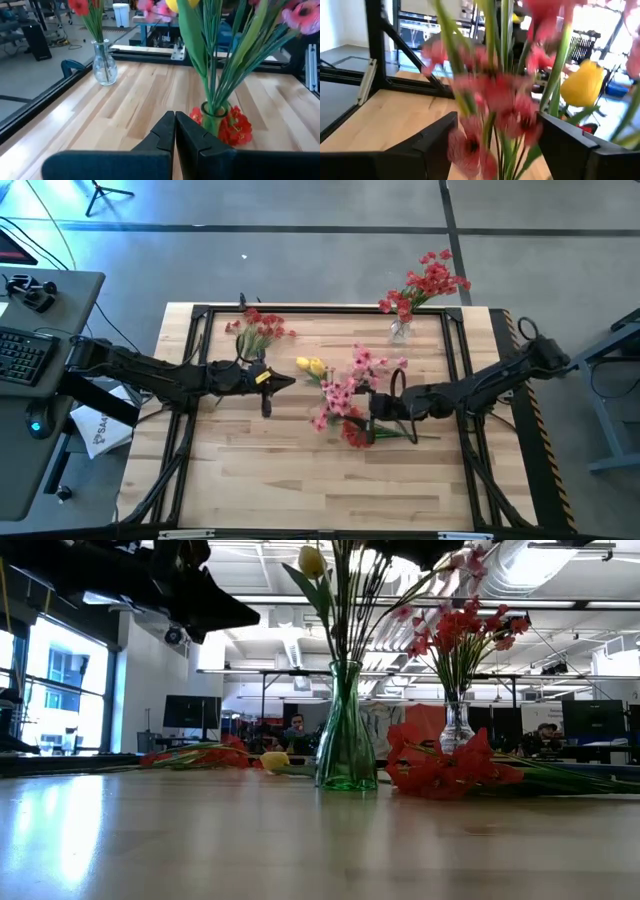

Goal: Sort flowers into vase by color
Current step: Put the pink flowers into the green vase, then put the bottom red flowers into the transparent vase

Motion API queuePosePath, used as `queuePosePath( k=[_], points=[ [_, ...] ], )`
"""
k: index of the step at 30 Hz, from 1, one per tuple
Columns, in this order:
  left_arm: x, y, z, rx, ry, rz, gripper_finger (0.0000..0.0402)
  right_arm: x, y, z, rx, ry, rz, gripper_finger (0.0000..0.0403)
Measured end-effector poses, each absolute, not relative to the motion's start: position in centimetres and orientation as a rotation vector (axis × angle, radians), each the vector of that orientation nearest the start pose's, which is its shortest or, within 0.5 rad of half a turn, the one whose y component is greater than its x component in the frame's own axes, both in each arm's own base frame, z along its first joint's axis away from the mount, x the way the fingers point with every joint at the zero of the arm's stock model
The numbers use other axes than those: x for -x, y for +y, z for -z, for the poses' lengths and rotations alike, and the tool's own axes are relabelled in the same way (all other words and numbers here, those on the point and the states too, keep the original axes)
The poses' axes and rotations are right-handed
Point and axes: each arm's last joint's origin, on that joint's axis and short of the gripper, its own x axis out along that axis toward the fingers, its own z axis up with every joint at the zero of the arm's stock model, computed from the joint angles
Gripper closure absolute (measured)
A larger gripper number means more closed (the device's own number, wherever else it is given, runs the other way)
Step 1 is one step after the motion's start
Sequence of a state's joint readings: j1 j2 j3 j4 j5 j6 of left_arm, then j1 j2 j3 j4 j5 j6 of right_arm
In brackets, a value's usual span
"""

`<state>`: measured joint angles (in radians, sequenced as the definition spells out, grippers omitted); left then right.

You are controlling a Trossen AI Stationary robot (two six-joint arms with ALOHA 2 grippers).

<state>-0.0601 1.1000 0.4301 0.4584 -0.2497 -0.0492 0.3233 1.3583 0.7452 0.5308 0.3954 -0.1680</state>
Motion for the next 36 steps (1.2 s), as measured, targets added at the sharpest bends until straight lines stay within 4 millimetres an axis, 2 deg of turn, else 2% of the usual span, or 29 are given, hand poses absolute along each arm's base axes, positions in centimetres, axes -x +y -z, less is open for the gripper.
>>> queuePosePath(
  k=[7,17,20,28,32,36],
  points=[
    [-21.8,-0.6,-21.9,0.018,0.196,-0.193,0.0401,-26.4,9.1,-28.3,0.217,0.02,0.023,0.0155],
    [-21.8,-0.6,-21.8,0.035,0.202,-0.195,0.0401,-26.2,9.1,-28.0,0.196,0.053,0.009,0.0153],
    [-21.8,-0.6,-21.8,0.036,0.202,-0.195,0.0401,-25.6,8.9,-28.8,0.18,0.055,0.01,0.0138],
    [-21.8,-0.6,-21.8,0.044,0.205,-0.196,0.0401,-24.0,8.4,-32.7,0.094,0.337,-0.021,0.0058],
    [-21.8,-0.6,-21.8,0.044,0.206,-0.195,0.0401,-23.0,8.4,-34.9,0.043,0.52,-0.014,0.0046],
    [-21.8,-0.6,-21.7,0.044,0.208,-0.195,0.0401,-21.8,8.9,-37.0,0.012,0.603,0.035,0.0046]
  ],
)
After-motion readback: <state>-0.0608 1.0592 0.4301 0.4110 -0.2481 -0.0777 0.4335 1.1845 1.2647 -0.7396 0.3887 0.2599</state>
